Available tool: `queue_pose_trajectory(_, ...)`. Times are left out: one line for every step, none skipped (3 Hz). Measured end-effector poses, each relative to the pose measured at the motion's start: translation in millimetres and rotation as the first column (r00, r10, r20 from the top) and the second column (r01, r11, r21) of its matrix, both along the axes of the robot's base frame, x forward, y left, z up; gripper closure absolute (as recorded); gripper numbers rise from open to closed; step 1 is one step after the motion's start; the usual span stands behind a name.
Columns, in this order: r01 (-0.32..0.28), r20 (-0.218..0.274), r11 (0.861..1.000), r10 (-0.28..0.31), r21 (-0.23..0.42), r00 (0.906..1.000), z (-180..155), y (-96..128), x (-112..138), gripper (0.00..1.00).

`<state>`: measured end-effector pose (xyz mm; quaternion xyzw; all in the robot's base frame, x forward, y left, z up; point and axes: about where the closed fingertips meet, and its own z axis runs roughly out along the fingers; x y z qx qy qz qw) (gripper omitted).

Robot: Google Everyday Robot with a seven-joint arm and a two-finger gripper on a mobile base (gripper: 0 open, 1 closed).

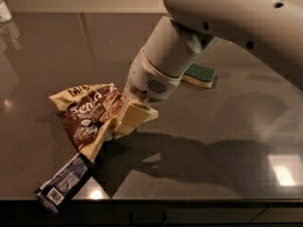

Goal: Move brown chip bag near rxbar blueberry

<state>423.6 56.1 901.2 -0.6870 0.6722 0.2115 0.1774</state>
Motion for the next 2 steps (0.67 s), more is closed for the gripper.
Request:
queue_pose_trajectory(-0.001, 0.004, 1.000, 0.001, -0.001, 1.0000, 1.4, 0.7, -1.1, 0.00)
queue_pose_trajectory(-0.001, 0.004, 1.000, 0.001, -0.001, 1.0000, 1.5, 0.7, -1.2, 0.00)
